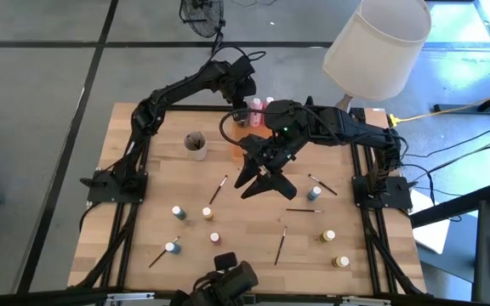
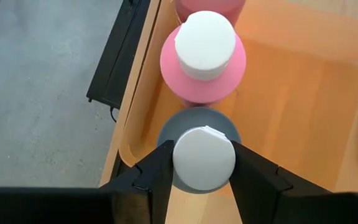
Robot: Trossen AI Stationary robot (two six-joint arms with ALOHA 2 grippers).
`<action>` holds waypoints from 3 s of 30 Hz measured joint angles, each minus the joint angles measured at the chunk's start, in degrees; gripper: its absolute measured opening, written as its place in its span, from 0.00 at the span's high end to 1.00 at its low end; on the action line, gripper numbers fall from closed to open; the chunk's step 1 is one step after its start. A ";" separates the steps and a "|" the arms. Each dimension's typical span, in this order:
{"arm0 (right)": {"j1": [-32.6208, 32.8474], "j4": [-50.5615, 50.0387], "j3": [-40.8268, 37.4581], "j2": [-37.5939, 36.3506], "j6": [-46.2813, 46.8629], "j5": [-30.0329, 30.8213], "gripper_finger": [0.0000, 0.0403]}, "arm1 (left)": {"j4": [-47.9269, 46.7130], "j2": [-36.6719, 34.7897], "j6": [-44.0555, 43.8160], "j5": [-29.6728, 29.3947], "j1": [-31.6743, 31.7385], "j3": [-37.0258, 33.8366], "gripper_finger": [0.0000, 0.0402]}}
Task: Pick & Place Paint Supplies
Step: Put the black paint bottle into the orange bin, then put the black paint brush into the white cup
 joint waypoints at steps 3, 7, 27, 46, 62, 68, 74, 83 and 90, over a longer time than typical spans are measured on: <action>0.04 0.02 0.00 0.00 0.00 -0.07 0.58 | 0.00 0.00 -0.17 0.02 0.01 0.00 0.65; 0.04 0.02 0.00 0.00 0.00 -0.09 0.58 | 0.00 0.00 -2.72 -0.03 -0.08 0.01 0.65; 0.04 0.04 0.00 0.00 -0.01 -0.07 0.57 | 0.07 -0.02 2.04 -0.42 -0.52 0.02 0.65; 0.04 0.55 0.00 0.00 0.00 -0.04 0.57 | 0.00 -0.13 5.45 -3.49 -0.56 0.07 0.65; 0.04 0.52 0.00 0.00 -0.02 -0.02 0.57 | 0.37 -0.15 6.06 -10.12 -1.41 0.09 0.50; 0.04 0.24 0.00 0.00 -0.02 0.00 0.57 | 0.18 -0.15 5.61 -10.02 -2.16 0.09 0.43; 0.25 0.07 0.00 0.00 -0.01 -0.01 0.57 | -0.09 -0.15 5.52 -9.81 -2.81 0.09 0.39; 0.39 0.09 0.00 0.00 -0.02 0.00 0.58 | -0.17 -0.96 6.26 -12.83 -2.55 -0.09 0.38; 0.42 0.49 0.00 0.00 -0.01 -0.02 0.58 | 0.06 -1.27 6.11 -12.77 -2.48 -0.09 0.38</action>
